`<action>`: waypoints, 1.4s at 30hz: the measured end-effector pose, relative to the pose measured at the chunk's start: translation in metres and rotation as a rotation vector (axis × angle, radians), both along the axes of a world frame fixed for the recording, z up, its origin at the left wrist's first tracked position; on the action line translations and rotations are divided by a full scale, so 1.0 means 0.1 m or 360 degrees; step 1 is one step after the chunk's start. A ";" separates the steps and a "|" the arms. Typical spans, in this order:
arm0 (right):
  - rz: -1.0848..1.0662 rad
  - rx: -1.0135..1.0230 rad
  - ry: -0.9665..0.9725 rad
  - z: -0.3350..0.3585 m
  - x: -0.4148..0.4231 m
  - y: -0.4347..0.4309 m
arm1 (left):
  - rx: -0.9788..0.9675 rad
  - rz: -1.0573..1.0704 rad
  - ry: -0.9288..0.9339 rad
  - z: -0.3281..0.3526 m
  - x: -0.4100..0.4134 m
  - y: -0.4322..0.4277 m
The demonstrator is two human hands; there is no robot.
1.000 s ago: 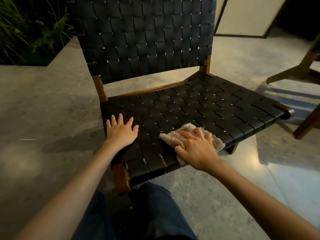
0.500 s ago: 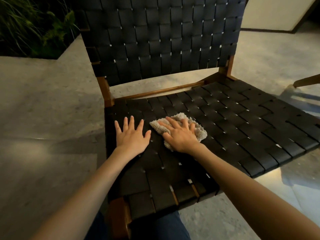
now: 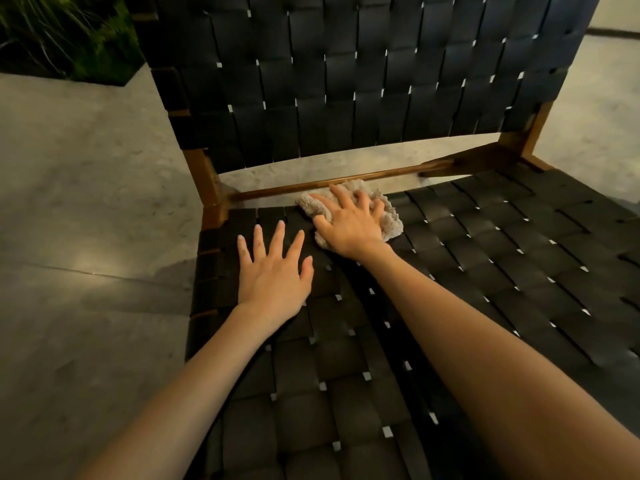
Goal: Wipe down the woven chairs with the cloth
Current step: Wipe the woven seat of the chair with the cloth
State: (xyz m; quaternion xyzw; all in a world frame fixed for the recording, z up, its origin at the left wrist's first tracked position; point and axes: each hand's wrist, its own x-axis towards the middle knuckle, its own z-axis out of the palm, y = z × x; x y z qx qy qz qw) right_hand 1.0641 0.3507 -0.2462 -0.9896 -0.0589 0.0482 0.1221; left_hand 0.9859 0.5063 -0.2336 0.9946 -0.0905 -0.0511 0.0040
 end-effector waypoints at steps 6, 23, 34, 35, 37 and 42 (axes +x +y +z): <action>-0.0182 -0.0164 -0.0030 -0.05 0.06 -0.35 | 0.0013 0.0017 -0.0020 0.03 -0.02 -0.02; 0.0063 -0.0209 0.0297 0.44 -1.49 -0.62 | -0.0023 -0.0043 0.0300 0.35 -0.68 -0.22; -0.0140 -0.0186 0.0162 0.94 -2.89 -0.85 | -0.0090 -0.0125 0.0443 0.44 -1.20 -0.58; -0.0192 -0.0185 0.0140 0.96 -2.96 -0.89 | -0.0098 -0.0127 0.0440 0.45 -1.22 -0.62; -0.0315 -0.0235 0.0083 0.99 -3.07 -0.99 | -0.0132 -0.0140 0.0433 0.48 -1.26 -0.68; -0.0576 -0.0345 0.0113 0.96 -3.01 -1.19 | -0.0183 -0.0187 0.0454 0.51 -1.29 -0.81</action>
